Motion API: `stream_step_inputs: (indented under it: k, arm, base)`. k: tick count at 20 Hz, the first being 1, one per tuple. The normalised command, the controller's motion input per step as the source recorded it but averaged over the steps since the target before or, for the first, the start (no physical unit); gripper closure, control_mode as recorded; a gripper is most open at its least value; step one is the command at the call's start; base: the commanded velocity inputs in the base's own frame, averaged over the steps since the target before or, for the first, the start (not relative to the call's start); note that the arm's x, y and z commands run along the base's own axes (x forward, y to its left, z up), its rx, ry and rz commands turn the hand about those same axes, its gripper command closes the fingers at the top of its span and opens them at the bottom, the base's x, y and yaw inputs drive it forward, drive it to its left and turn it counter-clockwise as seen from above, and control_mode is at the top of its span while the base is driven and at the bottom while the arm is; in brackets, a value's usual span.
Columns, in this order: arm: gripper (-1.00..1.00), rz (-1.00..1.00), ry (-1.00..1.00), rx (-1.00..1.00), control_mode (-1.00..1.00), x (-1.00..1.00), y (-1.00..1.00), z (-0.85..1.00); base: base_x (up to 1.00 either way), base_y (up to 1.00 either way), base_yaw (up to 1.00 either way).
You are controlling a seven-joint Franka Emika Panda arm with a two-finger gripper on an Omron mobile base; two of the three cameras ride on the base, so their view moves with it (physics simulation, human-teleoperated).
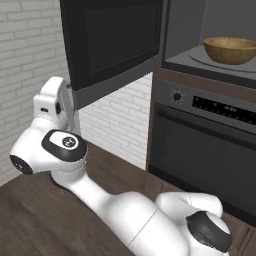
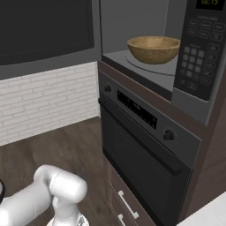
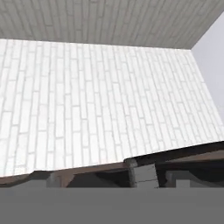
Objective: Pick the lemon wedge from the sink and place it in the bowl. Then pick the bowl and place it in the microwave. Then close the microwave door and press the start button.
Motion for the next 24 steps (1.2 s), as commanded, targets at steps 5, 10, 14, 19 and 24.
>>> stream_step_inputs:
  k: [5, 10, 14, 19, 24]
  arm:
    - [-1.00, -0.08, 0.00, -0.03, -1.00, 0.52, 0.01, -0.13]
    - [-1.00, -0.10, -0.09, 0.00, -1.00, 0.09, -0.31, 0.06]
    - [-1.00, -0.15, -0.09, 0.00, -1.00, -0.11, -0.61, 0.14]
    - [-1.00, -0.14, -0.06, 0.01, -1.00, 0.00, -0.75, 0.10]
    - [-1.00, -0.11, -0.06, 0.07, -1.00, -0.02, -0.92, 0.30]
  base:
    - [0.00, 0.00, 0.00]
    - [0.00, 0.00, 0.00]
    - [0.00, 0.00, 0.00]
    - [0.00, 0.00, 0.00]
    - [0.00, 0.00, 0.00]
